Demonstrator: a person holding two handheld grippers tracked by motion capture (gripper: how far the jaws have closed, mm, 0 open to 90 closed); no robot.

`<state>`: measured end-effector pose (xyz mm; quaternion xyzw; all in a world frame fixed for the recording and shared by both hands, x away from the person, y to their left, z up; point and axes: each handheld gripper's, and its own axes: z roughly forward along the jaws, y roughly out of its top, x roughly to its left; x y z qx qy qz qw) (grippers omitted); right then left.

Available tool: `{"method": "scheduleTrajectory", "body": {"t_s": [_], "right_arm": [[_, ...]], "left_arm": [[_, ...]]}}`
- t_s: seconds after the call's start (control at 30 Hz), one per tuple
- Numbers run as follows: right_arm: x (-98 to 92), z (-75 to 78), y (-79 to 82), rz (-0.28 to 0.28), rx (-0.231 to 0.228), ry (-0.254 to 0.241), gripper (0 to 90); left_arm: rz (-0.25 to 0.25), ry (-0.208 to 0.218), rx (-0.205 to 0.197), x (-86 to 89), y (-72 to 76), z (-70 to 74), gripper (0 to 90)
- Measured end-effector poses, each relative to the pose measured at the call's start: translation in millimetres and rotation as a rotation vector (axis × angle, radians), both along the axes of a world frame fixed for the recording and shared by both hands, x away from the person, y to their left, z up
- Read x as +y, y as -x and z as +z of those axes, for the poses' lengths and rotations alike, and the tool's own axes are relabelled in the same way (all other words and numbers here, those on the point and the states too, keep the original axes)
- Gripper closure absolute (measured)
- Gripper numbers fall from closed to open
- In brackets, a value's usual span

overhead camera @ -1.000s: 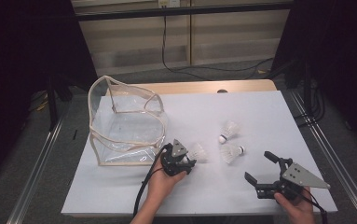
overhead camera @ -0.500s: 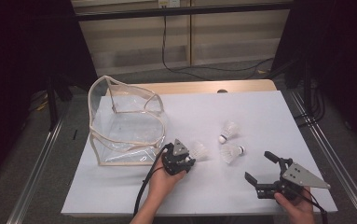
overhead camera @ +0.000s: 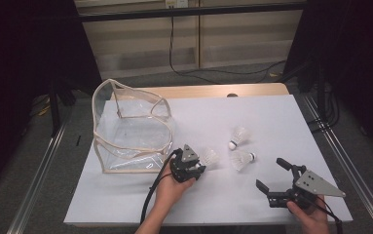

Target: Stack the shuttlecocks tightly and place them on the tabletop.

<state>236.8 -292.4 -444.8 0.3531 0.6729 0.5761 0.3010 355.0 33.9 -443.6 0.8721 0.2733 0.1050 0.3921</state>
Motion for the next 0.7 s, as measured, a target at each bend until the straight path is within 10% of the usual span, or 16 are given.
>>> {"method": "scheduleTrajectory", "body": {"t_s": [0.7], "right_arm": [[-1.0,-0.4,-0.1,0.0,-0.003,-0.002,1.0]], "left_arm": [[-0.014,0.017,-0.008,-10.8,-12.1,16.7,65.5]]}}
